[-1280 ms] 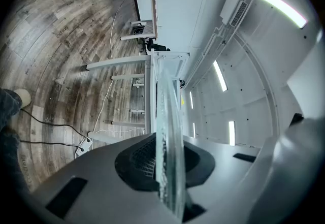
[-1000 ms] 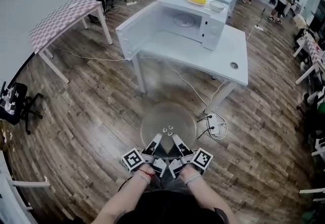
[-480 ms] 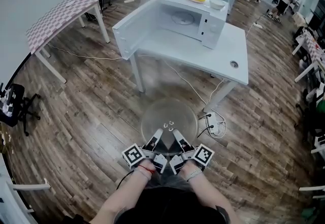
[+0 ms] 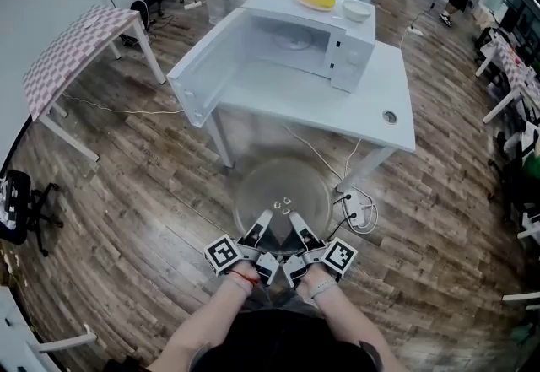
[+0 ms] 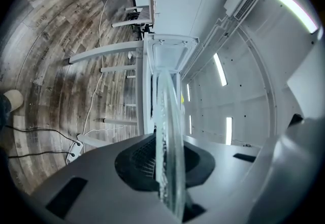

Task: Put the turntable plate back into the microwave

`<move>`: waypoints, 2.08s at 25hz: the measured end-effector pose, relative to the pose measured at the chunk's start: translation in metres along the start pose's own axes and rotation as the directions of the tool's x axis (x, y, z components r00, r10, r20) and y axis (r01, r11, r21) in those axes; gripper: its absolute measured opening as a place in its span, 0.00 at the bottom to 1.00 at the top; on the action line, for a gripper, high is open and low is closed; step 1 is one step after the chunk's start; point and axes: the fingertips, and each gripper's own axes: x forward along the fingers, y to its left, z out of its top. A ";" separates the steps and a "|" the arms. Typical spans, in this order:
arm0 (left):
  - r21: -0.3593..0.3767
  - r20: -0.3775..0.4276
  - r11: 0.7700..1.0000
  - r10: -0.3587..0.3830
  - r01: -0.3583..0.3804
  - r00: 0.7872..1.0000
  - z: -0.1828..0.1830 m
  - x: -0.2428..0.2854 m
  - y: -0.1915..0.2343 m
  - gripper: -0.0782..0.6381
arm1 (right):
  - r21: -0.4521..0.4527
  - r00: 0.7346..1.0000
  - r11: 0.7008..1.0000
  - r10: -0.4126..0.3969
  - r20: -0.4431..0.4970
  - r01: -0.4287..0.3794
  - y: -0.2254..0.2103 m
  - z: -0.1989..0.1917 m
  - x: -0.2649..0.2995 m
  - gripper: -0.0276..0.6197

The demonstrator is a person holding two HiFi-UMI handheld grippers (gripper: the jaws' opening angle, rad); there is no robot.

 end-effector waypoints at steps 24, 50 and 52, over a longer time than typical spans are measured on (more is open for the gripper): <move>-0.022 -0.141 0.999 0.041 -0.044 0.989 0.118 0.071 0.020 0.18 | 0.008 0.989 0.999 -0.044 0.138 0.043 -0.018 0.014 0.127 0.15; -0.045 -0.115 0.998 0.034 -0.039 0.993 0.145 0.140 0.024 0.18 | 0.018 0.992 0.999 -0.040 0.121 0.038 -0.023 0.066 0.182 0.15; -0.049 -0.110 0.998 0.031 -0.036 0.993 0.147 0.148 0.023 0.18 | 0.014 0.992 0.999 -0.040 0.118 0.039 -0.022 0.073 0.187 0.15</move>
